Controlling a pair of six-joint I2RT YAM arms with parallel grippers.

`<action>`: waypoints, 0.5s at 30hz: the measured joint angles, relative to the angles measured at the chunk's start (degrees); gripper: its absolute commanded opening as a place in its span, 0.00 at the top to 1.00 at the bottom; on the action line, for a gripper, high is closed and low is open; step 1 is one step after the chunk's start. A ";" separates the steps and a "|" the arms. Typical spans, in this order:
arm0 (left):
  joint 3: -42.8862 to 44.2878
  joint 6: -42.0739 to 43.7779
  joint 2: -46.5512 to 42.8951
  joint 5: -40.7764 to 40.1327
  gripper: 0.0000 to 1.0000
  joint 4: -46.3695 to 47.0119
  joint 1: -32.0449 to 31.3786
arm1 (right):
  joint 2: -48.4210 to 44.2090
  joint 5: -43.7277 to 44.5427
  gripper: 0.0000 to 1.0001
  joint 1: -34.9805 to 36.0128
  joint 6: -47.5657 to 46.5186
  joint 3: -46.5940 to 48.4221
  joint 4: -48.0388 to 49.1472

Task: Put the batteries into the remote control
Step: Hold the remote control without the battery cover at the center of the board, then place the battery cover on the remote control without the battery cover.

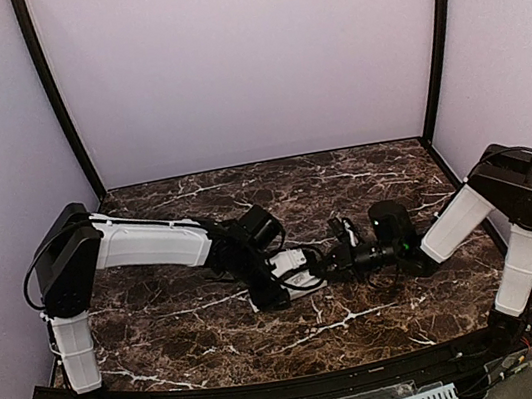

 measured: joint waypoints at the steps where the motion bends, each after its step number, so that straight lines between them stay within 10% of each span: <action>1: 0.17 0.20 0.44 0.28 0.47 -0.31 0.00 | 0.00 0.00 1.00 0.00 0.09 -0.07 0.04; 15: 1.73 0.31 1.33 1.46 0.67 -2.99 0.37 | 0.24 1.51 0.80 0.00 0.46 -0.11 -0.48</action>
